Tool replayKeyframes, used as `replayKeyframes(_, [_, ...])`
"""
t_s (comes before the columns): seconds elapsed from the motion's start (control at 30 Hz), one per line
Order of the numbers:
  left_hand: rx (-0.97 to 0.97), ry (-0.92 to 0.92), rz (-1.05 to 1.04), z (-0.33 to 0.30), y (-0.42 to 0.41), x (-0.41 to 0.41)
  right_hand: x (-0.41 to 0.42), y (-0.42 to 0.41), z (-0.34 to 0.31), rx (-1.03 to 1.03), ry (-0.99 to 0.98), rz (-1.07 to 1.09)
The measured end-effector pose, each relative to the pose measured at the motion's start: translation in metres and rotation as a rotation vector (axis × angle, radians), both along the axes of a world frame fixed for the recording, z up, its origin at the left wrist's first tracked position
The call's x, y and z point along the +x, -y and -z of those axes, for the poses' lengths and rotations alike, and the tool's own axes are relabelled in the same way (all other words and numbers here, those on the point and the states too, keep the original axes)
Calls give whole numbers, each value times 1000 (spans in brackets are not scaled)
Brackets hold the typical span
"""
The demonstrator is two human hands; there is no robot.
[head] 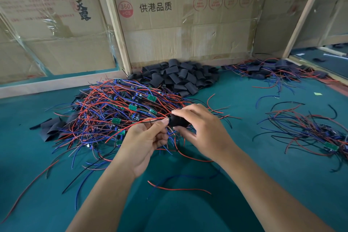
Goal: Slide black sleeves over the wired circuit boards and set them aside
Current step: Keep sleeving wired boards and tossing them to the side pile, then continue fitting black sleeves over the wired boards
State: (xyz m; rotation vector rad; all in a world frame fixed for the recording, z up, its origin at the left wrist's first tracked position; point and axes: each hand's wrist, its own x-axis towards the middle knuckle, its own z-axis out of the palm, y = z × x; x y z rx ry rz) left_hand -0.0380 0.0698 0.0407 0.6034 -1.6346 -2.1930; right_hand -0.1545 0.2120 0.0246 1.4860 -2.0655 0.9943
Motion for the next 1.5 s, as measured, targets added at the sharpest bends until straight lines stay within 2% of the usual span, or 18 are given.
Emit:
replayKeyframes(0.17, [23, 18, 13, 0, -1, 1, 0, 0, 0, 28, -7, -1])
replayKeyframes(0.37, [-59, 29, 2, -2, 4, 4, -1, -2, -1, 42, -12, -24])
replayKeyframes(0.77, [-100, 34, -7, 1, 4, 3, 1, -2, -4, 68, -39, -73])
replayKeyframes(1.27, [-90, 6, -31, 0, 2, 2, 4, 1, -3, 72, 39, -103])
replayKeyframes(1.5, [-5, 8, -14, 0, 0, 1, 7, 4, 1, 53, 41, -69])
